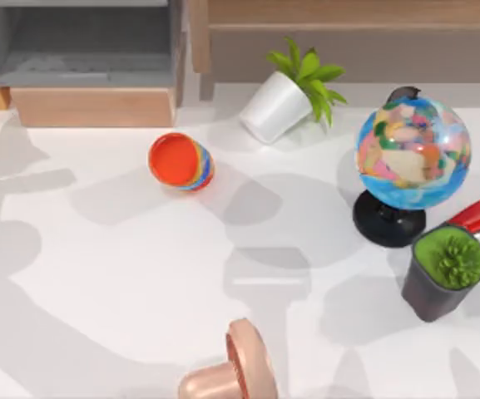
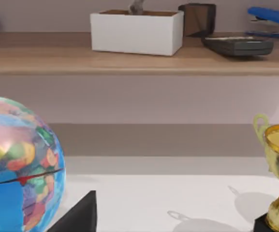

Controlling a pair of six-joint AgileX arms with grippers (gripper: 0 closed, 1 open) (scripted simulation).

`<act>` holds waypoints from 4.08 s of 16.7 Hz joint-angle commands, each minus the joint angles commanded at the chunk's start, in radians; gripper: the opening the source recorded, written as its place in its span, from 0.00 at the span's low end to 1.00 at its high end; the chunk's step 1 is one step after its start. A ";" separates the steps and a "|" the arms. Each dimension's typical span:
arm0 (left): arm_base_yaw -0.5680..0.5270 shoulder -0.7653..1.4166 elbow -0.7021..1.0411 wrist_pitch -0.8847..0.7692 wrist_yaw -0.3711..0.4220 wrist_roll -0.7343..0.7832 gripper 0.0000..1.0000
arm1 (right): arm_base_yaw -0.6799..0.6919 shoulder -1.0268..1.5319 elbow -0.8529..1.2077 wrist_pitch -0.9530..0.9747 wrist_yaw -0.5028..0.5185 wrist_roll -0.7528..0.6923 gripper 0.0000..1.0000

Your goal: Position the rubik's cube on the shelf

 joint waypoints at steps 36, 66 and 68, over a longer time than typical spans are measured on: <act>0.005 0.130 0.192 0.011 -0.007 0.085 0.00 | 0.000 0.000 0.000 0.000 0.000 0.000 1.00; 0.167 -0.085 -0.320 0.275 0.149 0.087 0.00 | 0.000 0.000 0.000 0.000 0.000 0.000 1.00; 0.170 -0.087 -0.326 0.280 0.152 0.088 0.00 | 0.000 0.000 0.000 0.000 0.000 0.000 1.00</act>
